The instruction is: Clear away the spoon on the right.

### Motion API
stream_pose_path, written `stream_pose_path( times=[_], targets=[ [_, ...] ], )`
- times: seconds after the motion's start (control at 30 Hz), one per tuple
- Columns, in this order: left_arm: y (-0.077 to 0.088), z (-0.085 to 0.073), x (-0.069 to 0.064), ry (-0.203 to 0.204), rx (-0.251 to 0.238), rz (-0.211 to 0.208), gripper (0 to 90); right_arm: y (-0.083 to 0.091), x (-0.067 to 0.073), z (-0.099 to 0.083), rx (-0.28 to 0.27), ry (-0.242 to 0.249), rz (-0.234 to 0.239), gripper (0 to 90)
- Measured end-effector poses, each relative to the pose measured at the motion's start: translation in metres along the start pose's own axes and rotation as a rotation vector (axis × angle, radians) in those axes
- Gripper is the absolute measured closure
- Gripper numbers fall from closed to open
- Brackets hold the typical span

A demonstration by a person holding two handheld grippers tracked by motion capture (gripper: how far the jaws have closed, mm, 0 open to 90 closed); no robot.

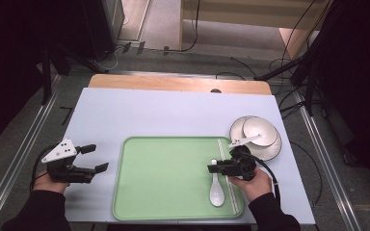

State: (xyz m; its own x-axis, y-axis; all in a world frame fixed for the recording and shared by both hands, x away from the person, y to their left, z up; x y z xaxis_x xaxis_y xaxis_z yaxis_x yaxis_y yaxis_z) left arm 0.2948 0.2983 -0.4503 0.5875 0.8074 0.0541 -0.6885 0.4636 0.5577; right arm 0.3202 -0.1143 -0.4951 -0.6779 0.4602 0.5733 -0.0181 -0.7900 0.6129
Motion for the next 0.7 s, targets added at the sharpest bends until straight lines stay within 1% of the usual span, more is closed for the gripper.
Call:
stream_pose_path(
  times=[0.07,0.17,0.3,0.37,0.5,0.53,0.7],
  targets=[
    [0.0,0.0,0.0,0.001,0.0,0.0,18.0,-0.002,-0.003,-0.002,0.013,0.005,-0.012,66.6],
    [0.0,0.0,0.0,0.001,-0.001,-0.001,17.9,-0.003,-0.006,-0.003,0.017,0.018,-0.026,64.4],
    [0.0,0.0,0.0,-0.001,0.001,-0.003,17.9,-0.005,-0.011,-0.004,0.023,0.021,-0.033,61.8],
    [0.0,0.0,0.0,-0.002,0.001,-0.006,17.9,-0.008,-0.014,-0.006,0.038,0.013,-0.04,61.2],
    [0.0,0.0,-0.001,-0.002,0.003,-0.006,17.9,-0.009,-0.02,-0.008,0.061,0.013,-0.058,59.3],
    [0.0,0.0,-0.001,-0.002,0.003,-0.007,17.9,-0.009,-0.021,-0.008,0.063,0.009,-0.059,59.1],
    [0.0,0.0,-0.001,-0.004,0.002,-0.007,17.9,-0.009,-0.024,-0.007,0.056,0.019,-0.052,57.8]
  ],
)
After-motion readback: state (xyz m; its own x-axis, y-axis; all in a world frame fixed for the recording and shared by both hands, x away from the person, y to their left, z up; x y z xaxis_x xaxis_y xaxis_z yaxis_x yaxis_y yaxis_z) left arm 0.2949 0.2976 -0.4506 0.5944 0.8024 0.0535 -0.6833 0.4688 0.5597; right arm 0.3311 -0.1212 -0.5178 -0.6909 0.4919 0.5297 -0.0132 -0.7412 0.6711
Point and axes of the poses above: each handheld gripper's, and its own axes: y roughly backward along the jaws, z roughly out of its top, x roughly to its left, the point moved 7 cm from there along -y, roughly forward along the jaws, and after that the axes turned 11 degrees about z, right-handed, at the moved point
